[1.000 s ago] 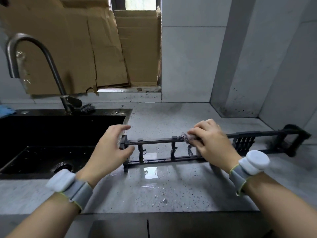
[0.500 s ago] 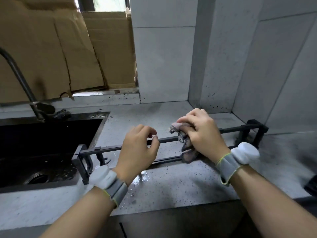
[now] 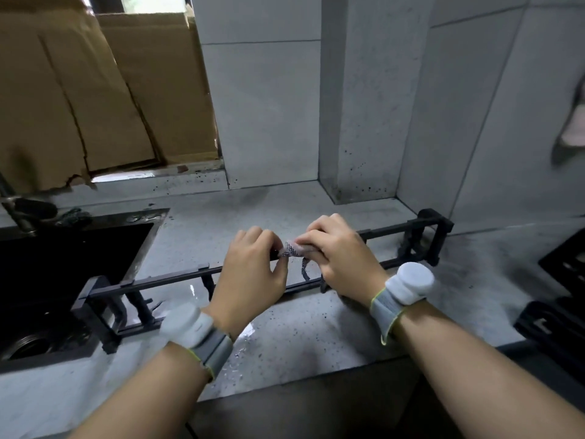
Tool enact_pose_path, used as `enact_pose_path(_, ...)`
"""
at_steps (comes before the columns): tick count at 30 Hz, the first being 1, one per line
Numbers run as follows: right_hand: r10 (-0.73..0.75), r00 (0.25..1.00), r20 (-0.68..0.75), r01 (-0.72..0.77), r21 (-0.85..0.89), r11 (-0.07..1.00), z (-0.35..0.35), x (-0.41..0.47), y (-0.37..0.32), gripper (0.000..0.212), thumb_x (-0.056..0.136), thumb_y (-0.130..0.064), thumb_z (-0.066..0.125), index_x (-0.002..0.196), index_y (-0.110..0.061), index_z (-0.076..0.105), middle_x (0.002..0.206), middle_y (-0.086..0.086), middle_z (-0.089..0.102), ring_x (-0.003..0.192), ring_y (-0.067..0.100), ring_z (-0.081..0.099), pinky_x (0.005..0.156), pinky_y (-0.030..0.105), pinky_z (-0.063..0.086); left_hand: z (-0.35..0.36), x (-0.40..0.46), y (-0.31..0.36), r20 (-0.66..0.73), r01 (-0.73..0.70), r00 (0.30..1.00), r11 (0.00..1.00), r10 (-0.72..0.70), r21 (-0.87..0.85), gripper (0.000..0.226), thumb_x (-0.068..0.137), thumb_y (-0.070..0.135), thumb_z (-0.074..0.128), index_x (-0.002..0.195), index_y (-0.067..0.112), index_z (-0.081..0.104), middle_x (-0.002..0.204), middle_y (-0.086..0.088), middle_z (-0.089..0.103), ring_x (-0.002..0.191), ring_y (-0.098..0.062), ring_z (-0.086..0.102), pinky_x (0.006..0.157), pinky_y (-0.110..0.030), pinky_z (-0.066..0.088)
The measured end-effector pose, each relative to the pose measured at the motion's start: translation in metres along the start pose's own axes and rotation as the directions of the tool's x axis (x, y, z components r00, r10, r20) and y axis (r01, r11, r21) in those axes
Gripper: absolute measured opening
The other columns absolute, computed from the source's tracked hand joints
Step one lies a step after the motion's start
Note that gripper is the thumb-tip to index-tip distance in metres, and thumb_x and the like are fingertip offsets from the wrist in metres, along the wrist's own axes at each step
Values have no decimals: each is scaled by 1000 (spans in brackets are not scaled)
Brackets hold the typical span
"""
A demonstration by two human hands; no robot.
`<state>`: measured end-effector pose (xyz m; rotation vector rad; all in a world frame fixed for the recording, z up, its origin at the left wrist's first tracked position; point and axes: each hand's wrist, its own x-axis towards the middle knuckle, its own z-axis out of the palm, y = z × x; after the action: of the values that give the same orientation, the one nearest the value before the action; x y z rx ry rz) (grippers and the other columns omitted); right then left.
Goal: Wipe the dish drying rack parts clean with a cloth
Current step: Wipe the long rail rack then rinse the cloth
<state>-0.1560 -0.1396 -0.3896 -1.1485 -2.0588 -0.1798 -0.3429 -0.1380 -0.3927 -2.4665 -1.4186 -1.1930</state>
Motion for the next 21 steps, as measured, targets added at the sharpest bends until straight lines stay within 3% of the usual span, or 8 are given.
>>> enact_pose_path(5, 59, 998, -37, -63, -101, 993, -23, -9, 27, 11, 87, 0, 68, 92, -7, 74, 89, 2, 58, 85, 17, 46, 74, 20, 38, -3, -2, -6, 22, -12, 1000, 999, 12, -43, 13, 84, 1, 68, 90, 12, 64, 87, 2, 59, 85, -21, 52, 75, -35, 49)
enact_pose_path(10, 291, 939, -184, -328, -222, 918, -55, -36, 79, 18, 85, 7, 64, 94, -4, 75, 91, 6, 58, 87, 22, 45, 77, 33, 42, -2, 1, -4, 25, 16, 1000, 999, -15, -49, 16, 83, -1, 70, 91, 12, 66, 86, 4, 61, 86, -20, 52, 76, -32, 46)
enact_pose_path(15, 419, 878, -232, -475, -312, 823, -84, -40, 118, 20, 85, 2, 64, 98, -7, 76, 97, 13, 60, 96, 37, 49, 81, 37, 39, -2, 0, -5, 3, 6, 1000, 999, -6, -50, 17, 81, -3, 71, 91, 11, 66, 86, 3, 62, 87, -20, 53, 76, -33, 49)
enact_pose_path(18, 580, 737, -347, -670, -267, 692, -92, -39, 136, 22, 91, -7, 58, 107, -5, 73, 108, 21, 58, 106, 43, 50, 88, 40, 39, -1, -1, -5, 3, -5, 1000, 999, 5, -48, 17, 81, -3, 71, 91, 10, 67, 86, 3, 62, 87, -20, 54, 76, -33, 49)
enact_pose_path(21, 610, 752, -249, -658, -319, 682, -90, -34, 140, 23, 94, -15, 56, 109, -8, 73, 113, 21, 58, 110, 44, 47, 95, 39, 35, 0, 2, -6, -2, -6, 1000, 999, 6, -37, 17, 81, -3, 71, 91, 10, 67, 86, 3, 62, 86, -19, 53, 76, -30, 46)
